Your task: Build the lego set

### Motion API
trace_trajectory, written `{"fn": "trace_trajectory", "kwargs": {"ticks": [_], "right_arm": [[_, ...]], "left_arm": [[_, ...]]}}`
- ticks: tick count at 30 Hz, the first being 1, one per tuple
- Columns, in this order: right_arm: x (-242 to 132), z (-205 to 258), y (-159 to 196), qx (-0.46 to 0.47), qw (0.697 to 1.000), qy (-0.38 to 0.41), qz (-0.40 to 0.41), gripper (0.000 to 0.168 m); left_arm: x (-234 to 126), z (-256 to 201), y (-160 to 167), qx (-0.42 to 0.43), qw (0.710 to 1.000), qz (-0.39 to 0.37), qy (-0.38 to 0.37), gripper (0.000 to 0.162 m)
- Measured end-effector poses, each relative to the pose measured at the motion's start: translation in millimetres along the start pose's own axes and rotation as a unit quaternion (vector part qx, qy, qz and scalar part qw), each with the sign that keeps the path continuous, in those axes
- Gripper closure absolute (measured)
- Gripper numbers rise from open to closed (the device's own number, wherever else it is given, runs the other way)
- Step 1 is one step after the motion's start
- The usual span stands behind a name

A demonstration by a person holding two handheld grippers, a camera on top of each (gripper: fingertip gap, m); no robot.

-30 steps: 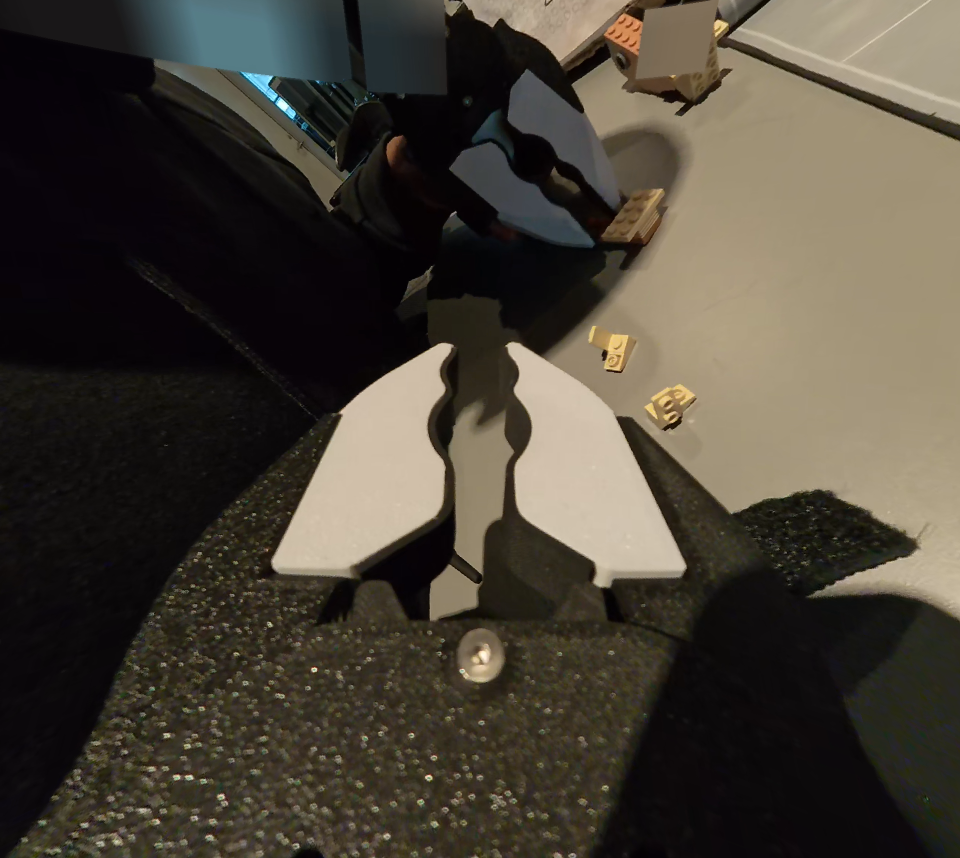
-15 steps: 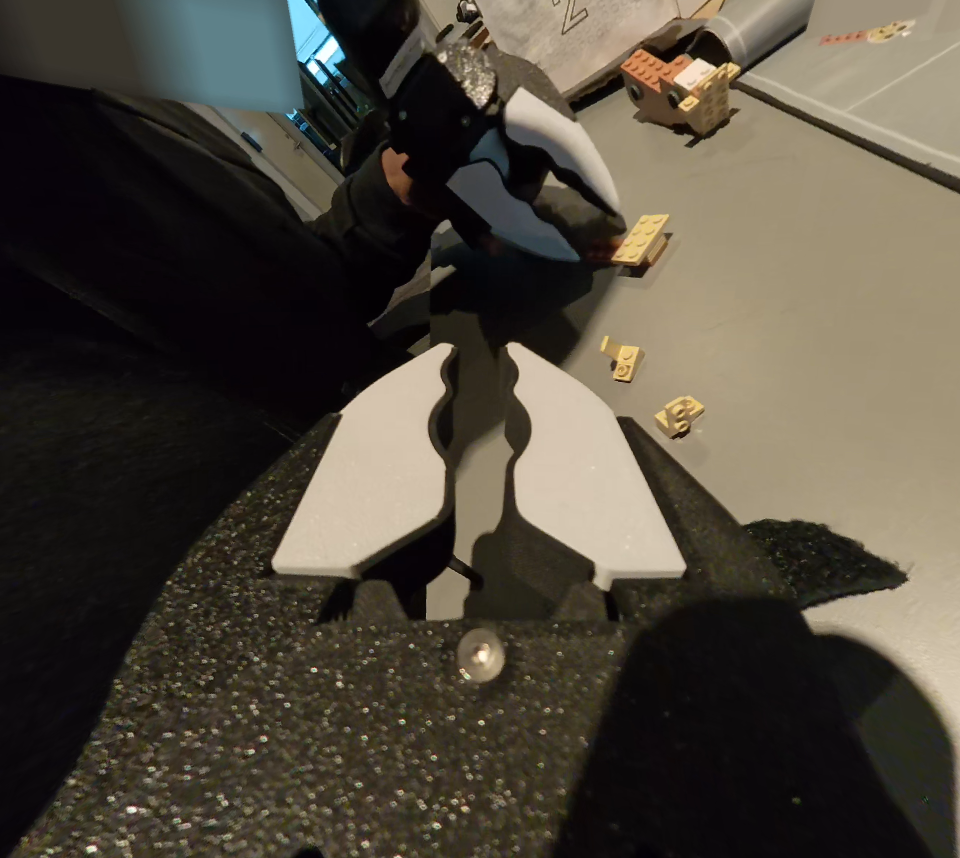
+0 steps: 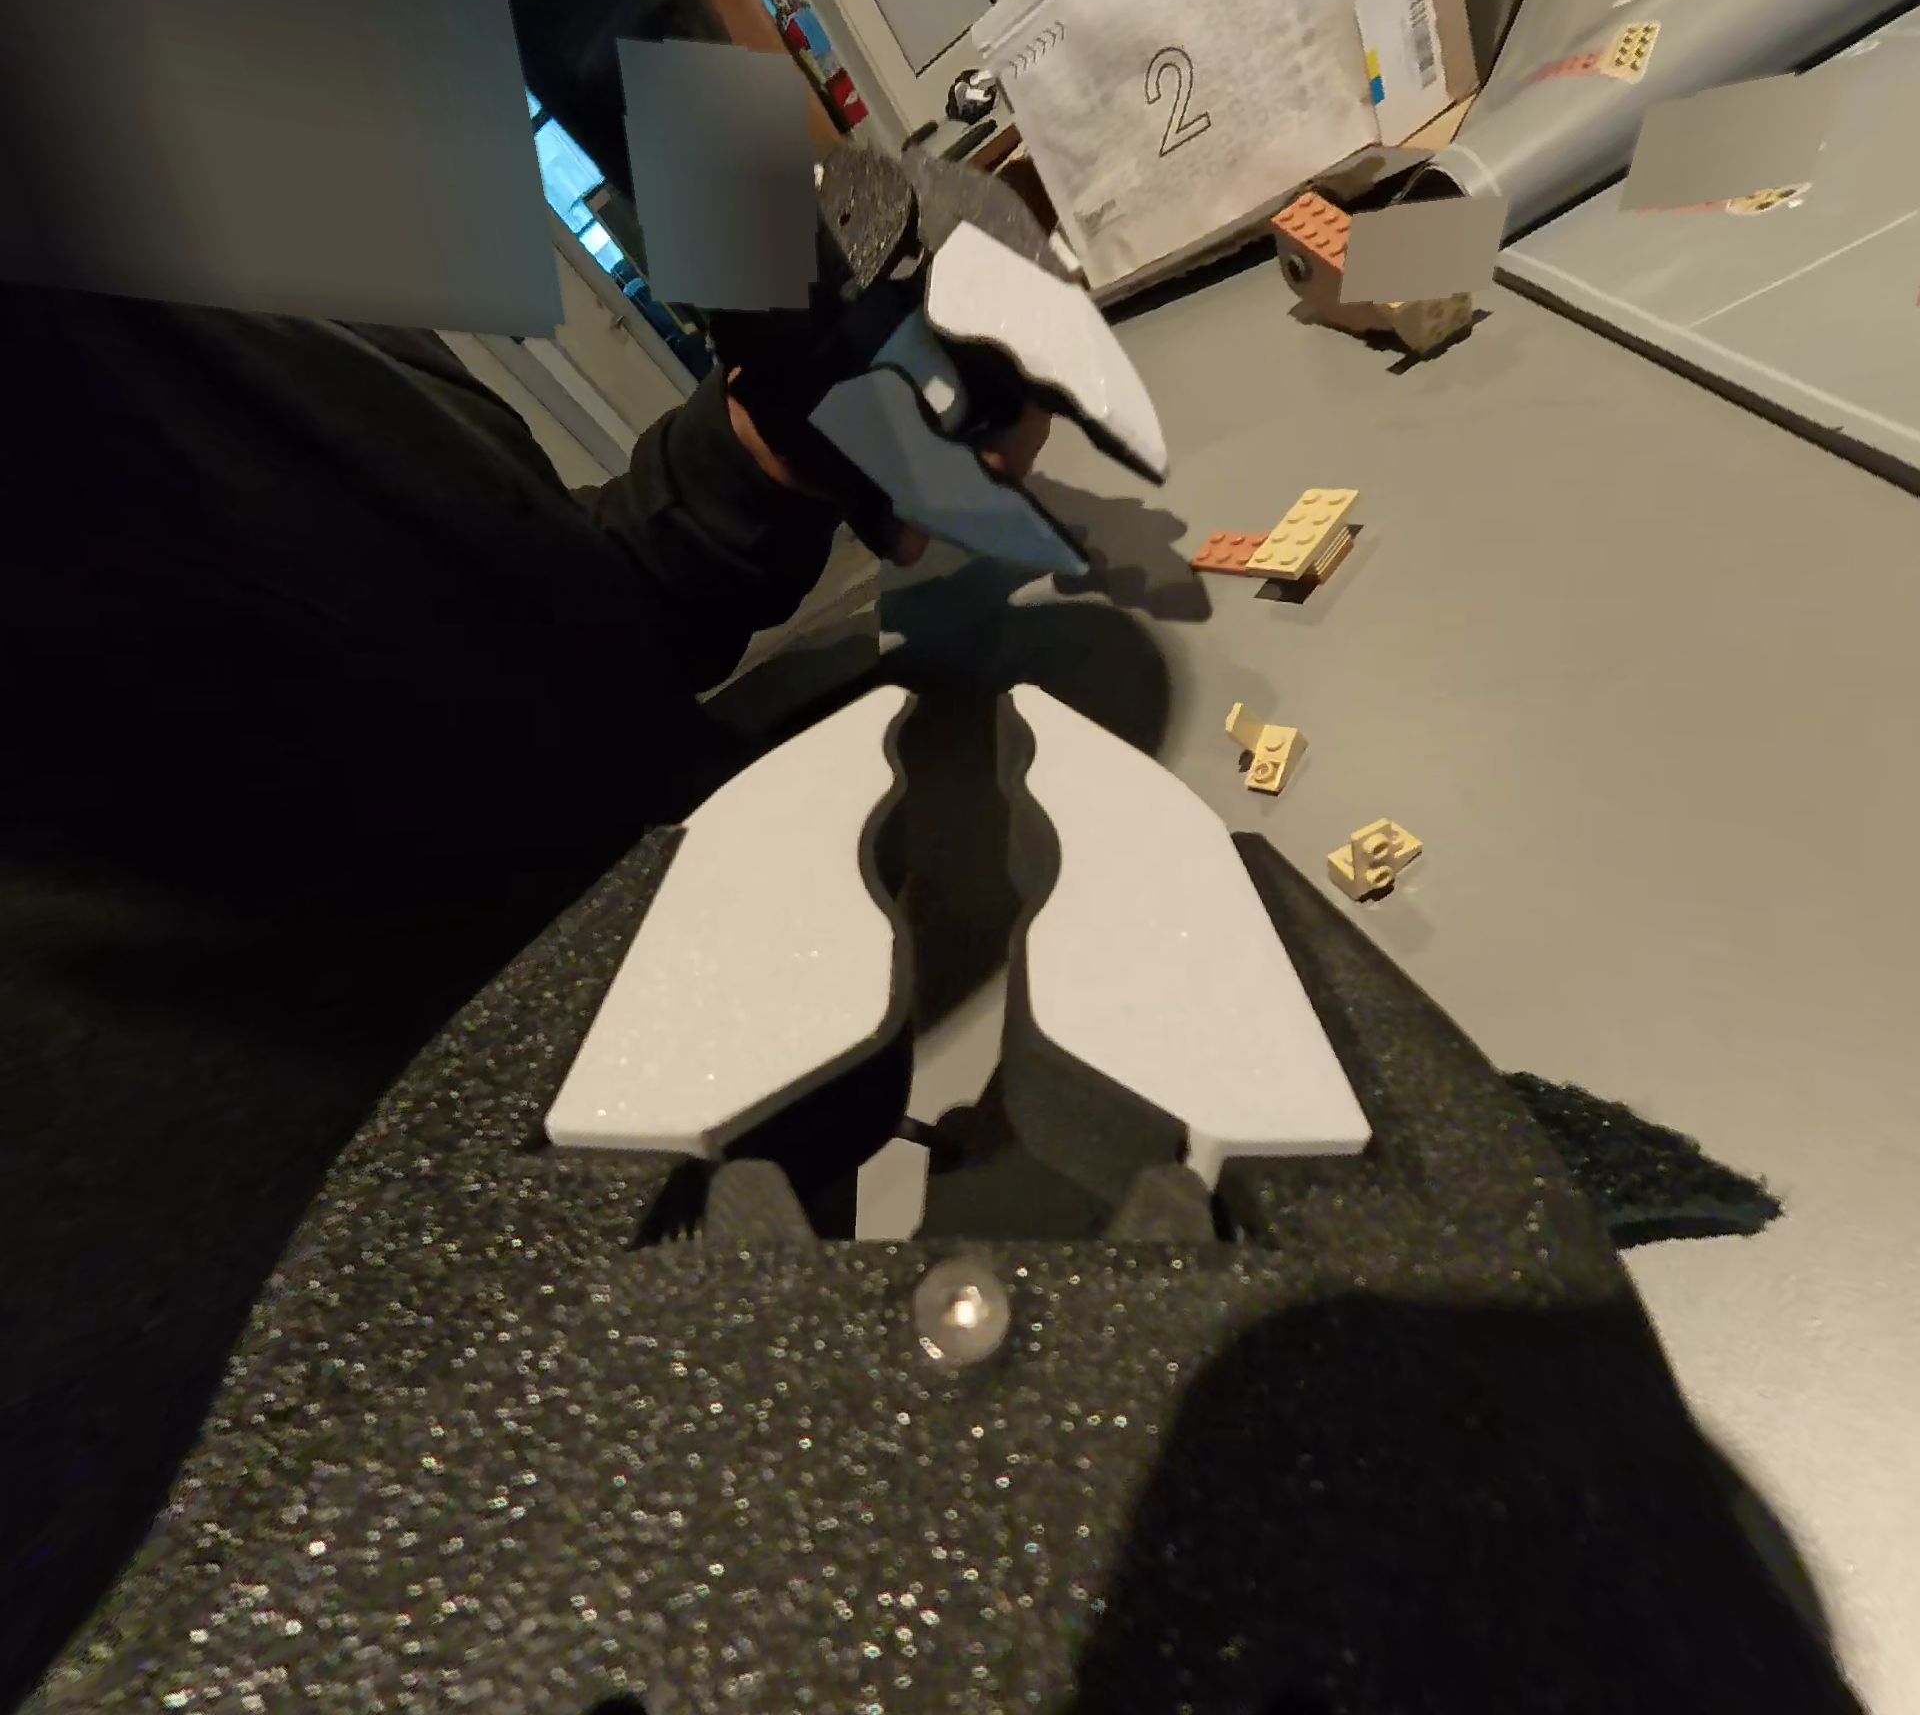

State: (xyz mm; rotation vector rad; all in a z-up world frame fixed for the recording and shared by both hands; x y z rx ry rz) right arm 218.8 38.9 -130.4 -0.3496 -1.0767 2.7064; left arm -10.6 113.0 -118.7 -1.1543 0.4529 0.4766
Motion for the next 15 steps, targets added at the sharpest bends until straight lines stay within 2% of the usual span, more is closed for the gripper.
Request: {"fn": "trace_trajectory", "kwargs": {"ticks": [15], "right_arm": [[-1.1,0.6,0.3,-0.002,1.000,-0.004,-0.005,0.155]], "left_arm": [[8.2,-9.4,-6.9,-0.008,1.000,-0.002,0.001,0.139]]}}
Point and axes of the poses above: each gripper's, where its closed fingertips meet, x out along the fingers, y out of its underside, z = x × y across the jaws, the point moved 10 cm from there along -x, back along the fingers, and after that the axes turned 12 degrees about x, right-handed, at the moved point
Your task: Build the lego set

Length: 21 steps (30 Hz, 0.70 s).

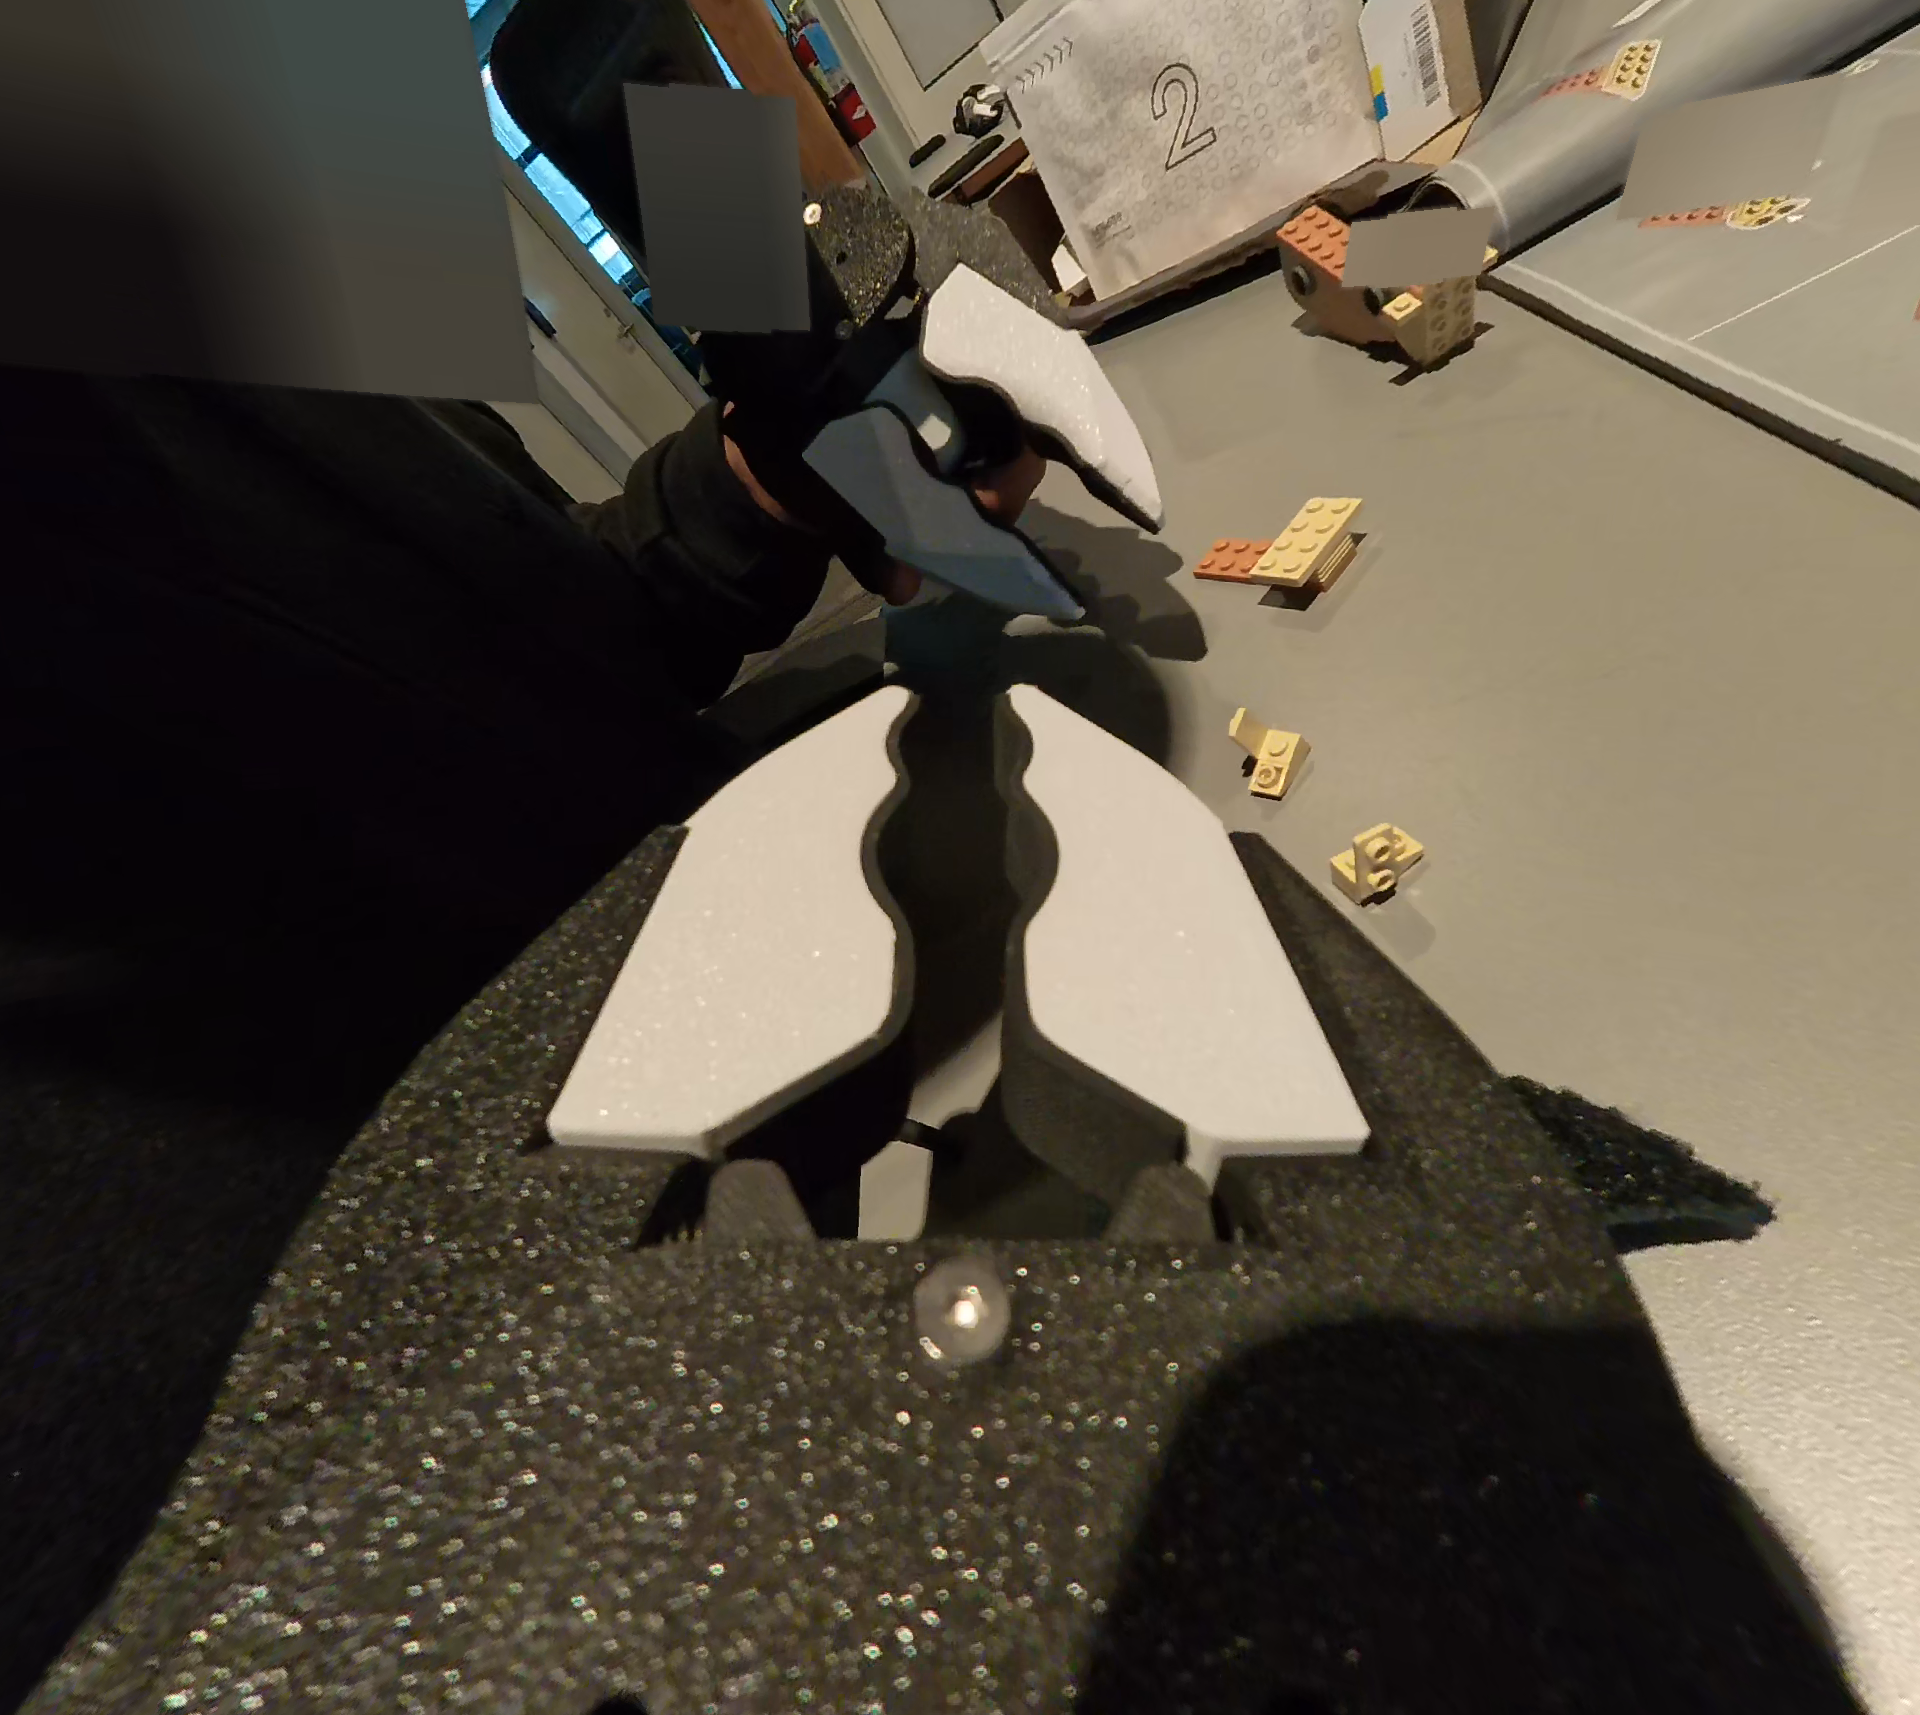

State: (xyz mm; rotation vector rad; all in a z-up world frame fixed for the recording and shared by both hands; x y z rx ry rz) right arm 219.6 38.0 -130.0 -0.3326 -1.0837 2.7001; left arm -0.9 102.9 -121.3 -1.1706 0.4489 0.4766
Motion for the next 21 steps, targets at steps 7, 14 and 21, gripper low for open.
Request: {"fn": "trace_trajectory", "kwargs": {"ticks": [7,14,21], "right_arm": [[0,0,0,0.000,1.000,0.000,-0.001,0.156],[-1,1,0,-0.007,1.000,0.005,-0.010,0.156],[-3,2,0,-0.014,1.000,0.007,-0.021,0.156]], "left_arm": [[4,-2,-3,0.006,1.000,0.001,0.007,0.139],[24,1,-17,0.017,0.999,0.028,0.029,0.139],[42,-6,-15,-0.031,0.997,0.072,0.027,0.144]]}}
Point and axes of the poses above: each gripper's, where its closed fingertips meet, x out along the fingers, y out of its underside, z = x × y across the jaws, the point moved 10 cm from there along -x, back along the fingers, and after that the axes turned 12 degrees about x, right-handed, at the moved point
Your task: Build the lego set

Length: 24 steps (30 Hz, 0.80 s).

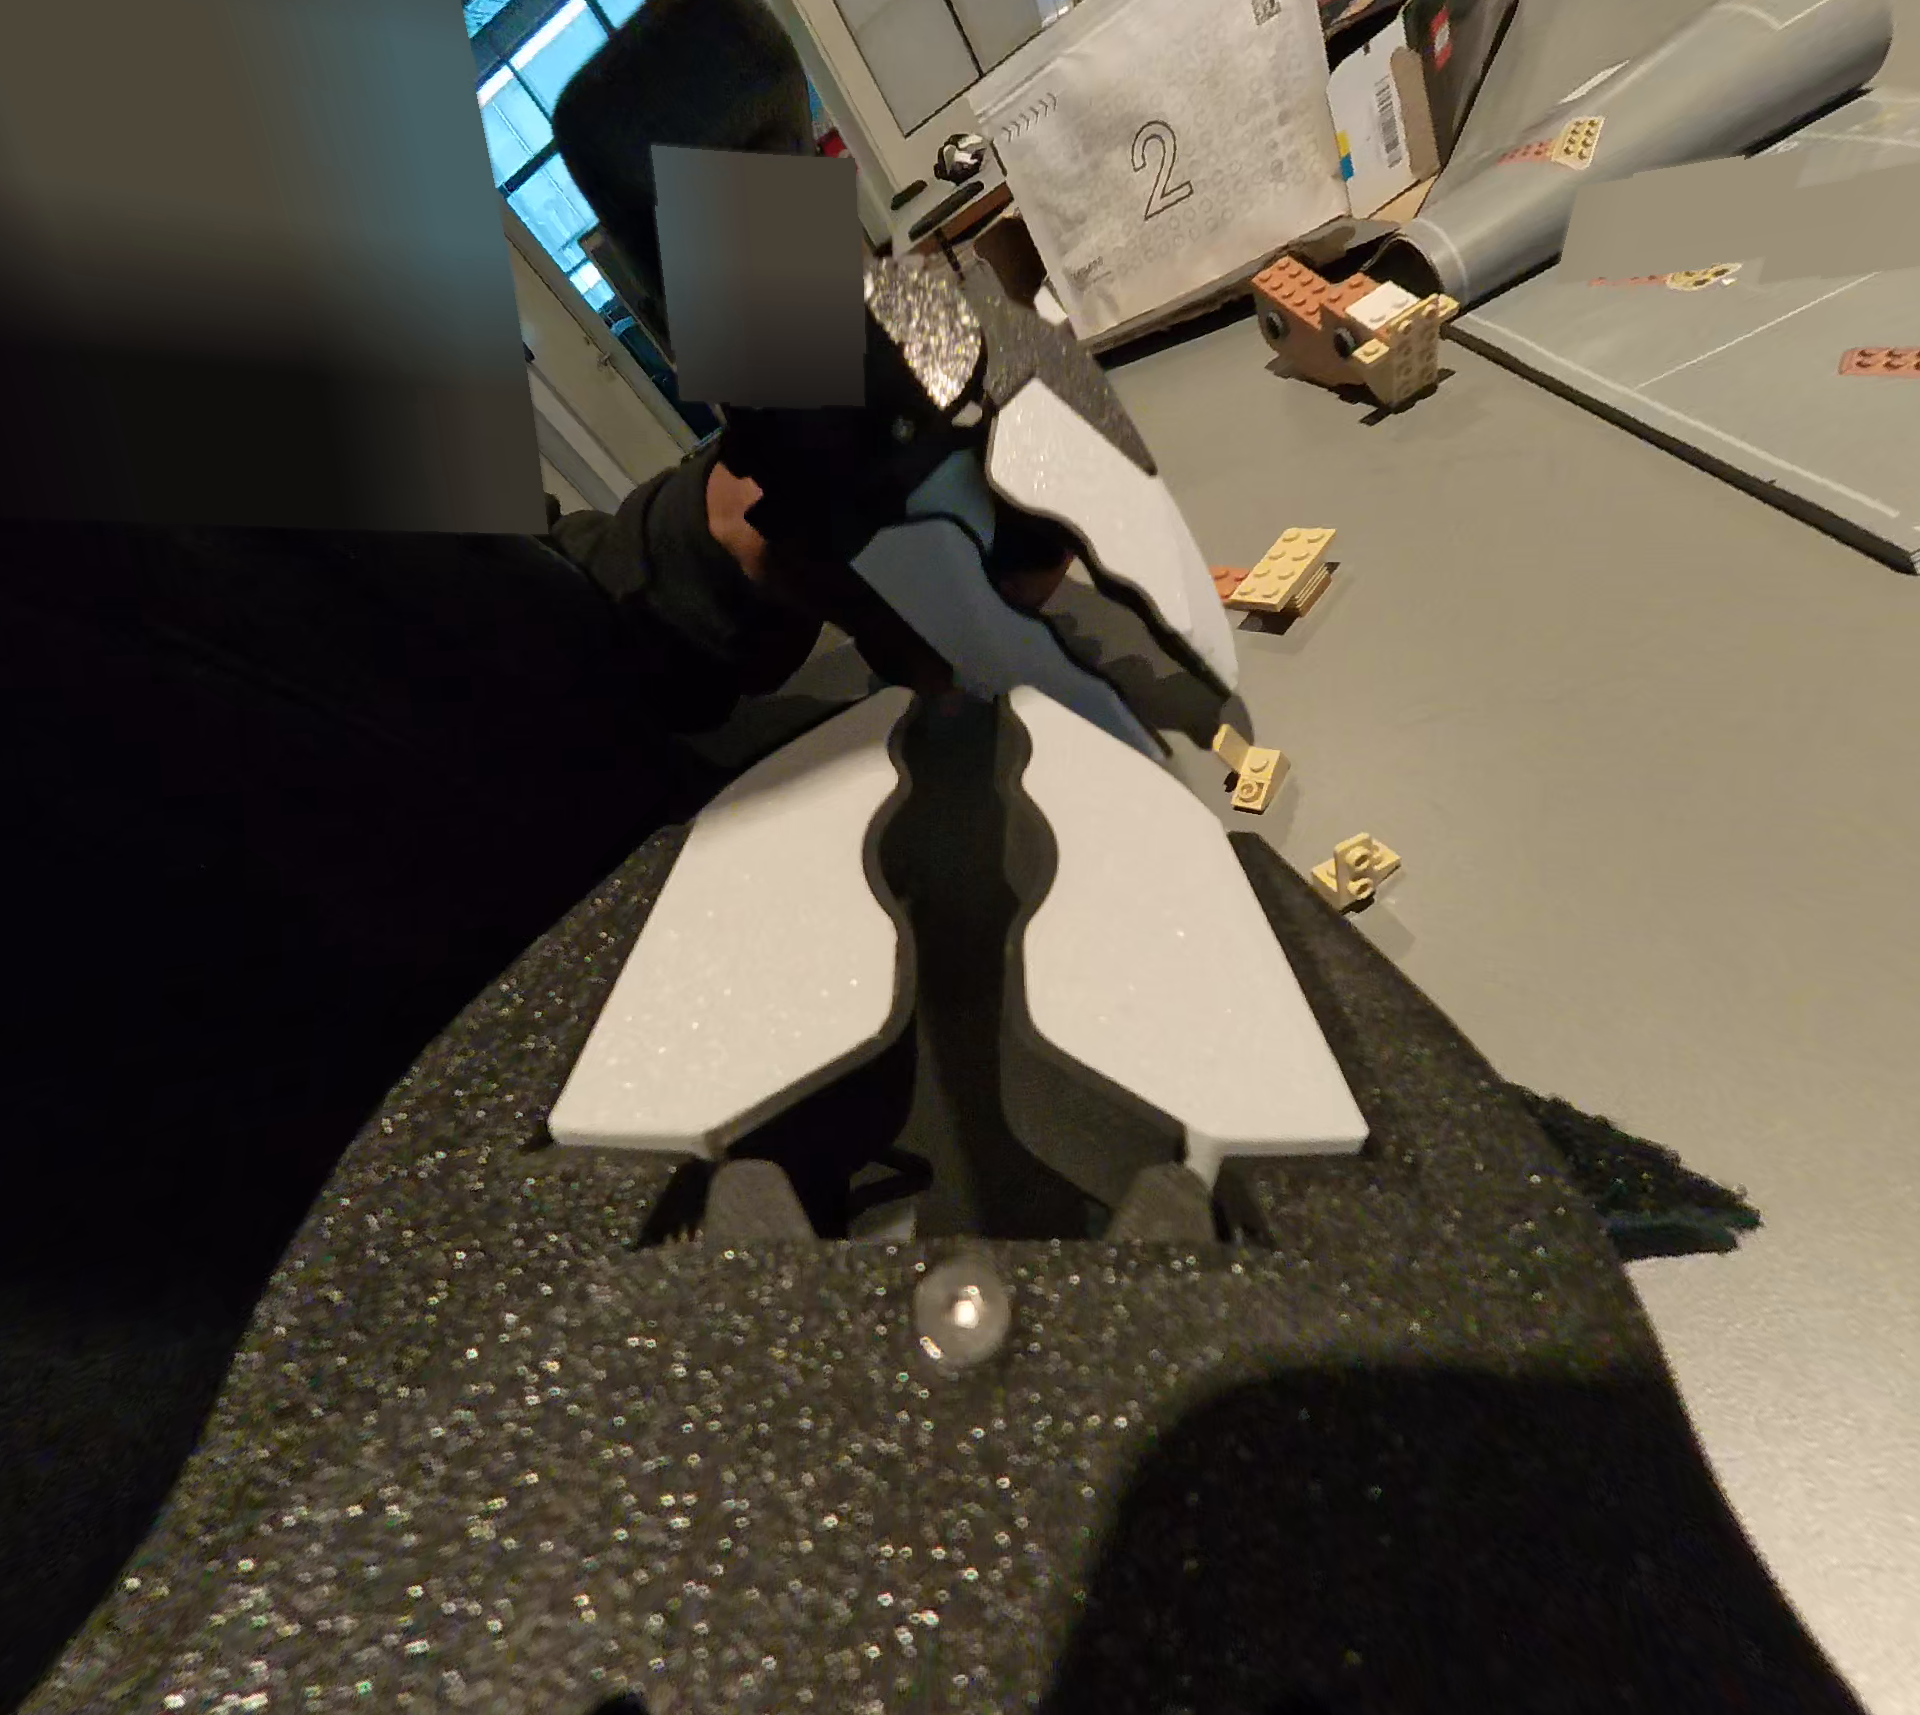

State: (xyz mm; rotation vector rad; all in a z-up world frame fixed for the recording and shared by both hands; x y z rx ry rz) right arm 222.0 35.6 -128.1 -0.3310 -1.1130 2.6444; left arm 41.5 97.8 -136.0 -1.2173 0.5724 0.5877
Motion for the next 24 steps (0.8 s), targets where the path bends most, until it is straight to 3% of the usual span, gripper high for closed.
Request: {"fn": "trace_trajectory", "kwargs": {"ticks": [6,9,13,19,24], "right_arm": [[0,0,0,0.001,1.000,-0.003,0.002,0.156],[0,0,0,0.000,1.000,-0.003,0.001,0.156],[0,0,0,-0.001,1.000,-0.003,0.001,0.156],[1,0,0,0.001,1.000,-0.004,0.005,0.155],[2,0,0,0.000,1.000,-0.002,0.010,0.155]], "left_arm": [[9,-7,-2,-0.006,0.998,0.030,-0.063,0.144],[13,-9,-2,0.004,0.998,0.030,-0.062,0.154],[10,-8,0,0.030,0.997,0.022,-0.060,0.155],[-12,6,7,0.052,0.998,-0.031,-0.031,0.155],[-37,31,21,-0.007,0.996,-0.084,-0.013,0.155]]}}
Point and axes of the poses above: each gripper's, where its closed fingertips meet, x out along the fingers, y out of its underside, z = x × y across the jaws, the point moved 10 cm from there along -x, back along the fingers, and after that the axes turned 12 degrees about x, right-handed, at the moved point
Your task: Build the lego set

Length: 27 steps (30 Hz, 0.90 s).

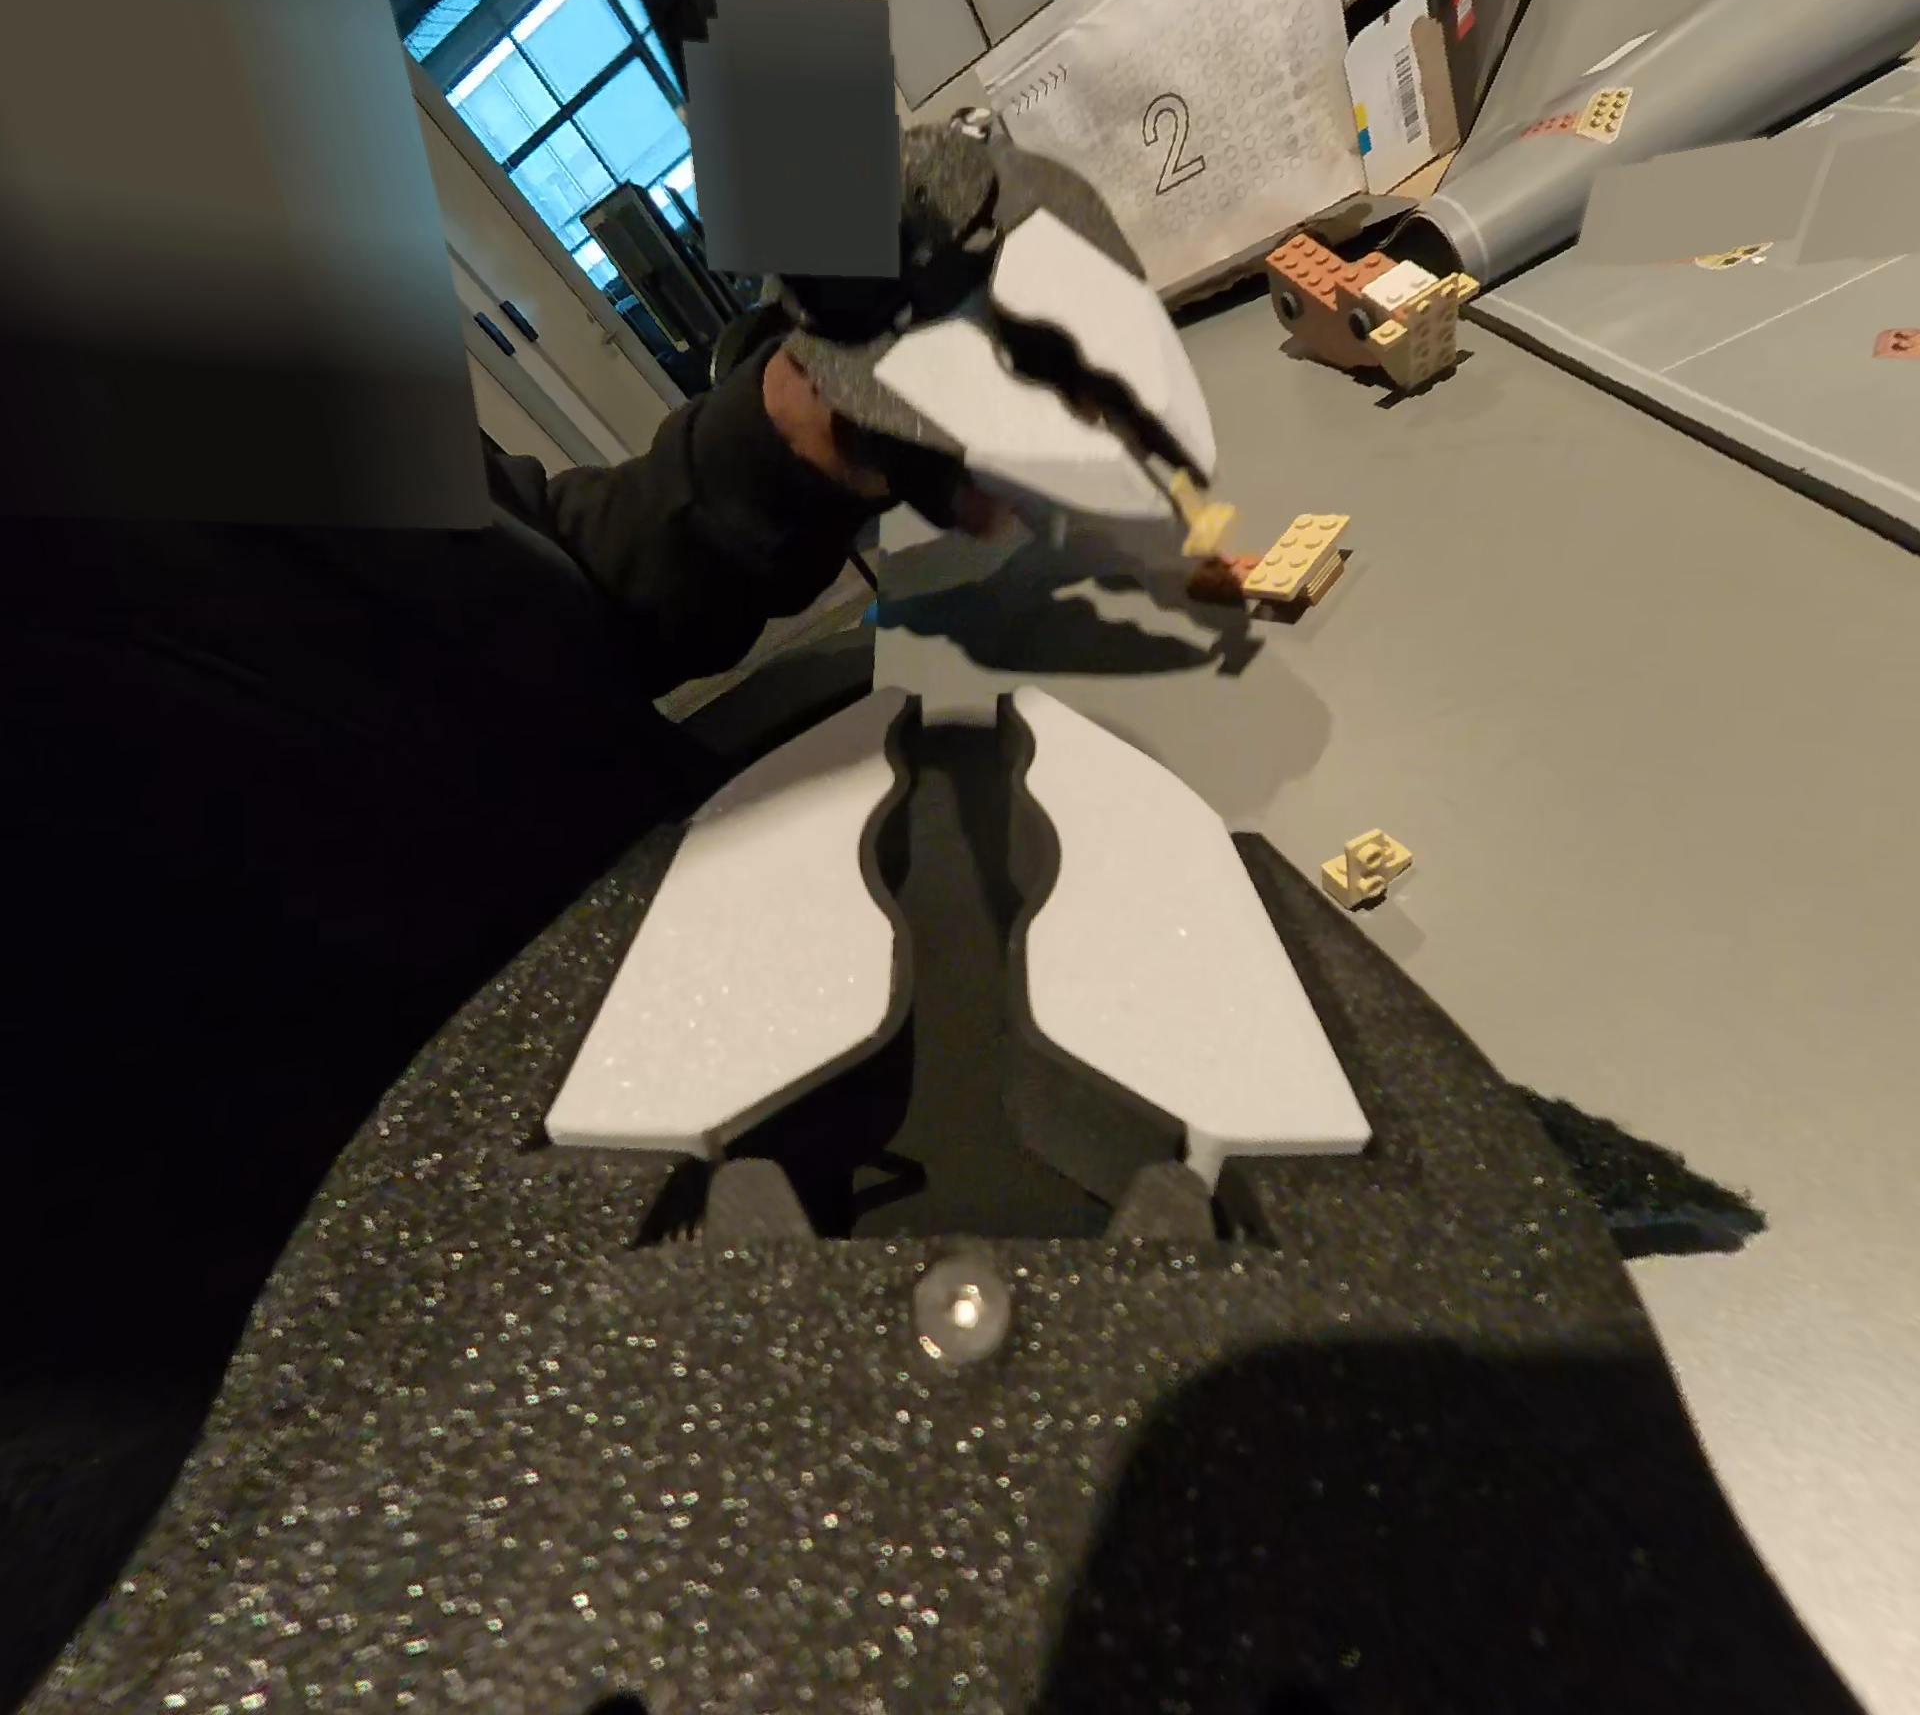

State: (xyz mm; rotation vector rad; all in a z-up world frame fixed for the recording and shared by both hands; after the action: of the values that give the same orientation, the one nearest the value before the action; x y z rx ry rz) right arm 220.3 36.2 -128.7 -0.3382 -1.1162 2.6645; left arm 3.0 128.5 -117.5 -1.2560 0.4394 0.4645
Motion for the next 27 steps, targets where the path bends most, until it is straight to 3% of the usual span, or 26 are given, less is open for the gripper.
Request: {"fn": "trace_trajectory", "kwargs": {"ticks": [13,27], "right_arm": [[17,5,1,-0.014,0.998,0.062,0.008,0.149],[42,16,0,-0.098,0.982,0.162,0.019,0.143]], "left_arm": [[-37,30,25,-0.105,0.993,-0.040,-0.028,0.154],[-44,40,39,-0.168,0.984,-0.063,-0.015,0.155]]}}
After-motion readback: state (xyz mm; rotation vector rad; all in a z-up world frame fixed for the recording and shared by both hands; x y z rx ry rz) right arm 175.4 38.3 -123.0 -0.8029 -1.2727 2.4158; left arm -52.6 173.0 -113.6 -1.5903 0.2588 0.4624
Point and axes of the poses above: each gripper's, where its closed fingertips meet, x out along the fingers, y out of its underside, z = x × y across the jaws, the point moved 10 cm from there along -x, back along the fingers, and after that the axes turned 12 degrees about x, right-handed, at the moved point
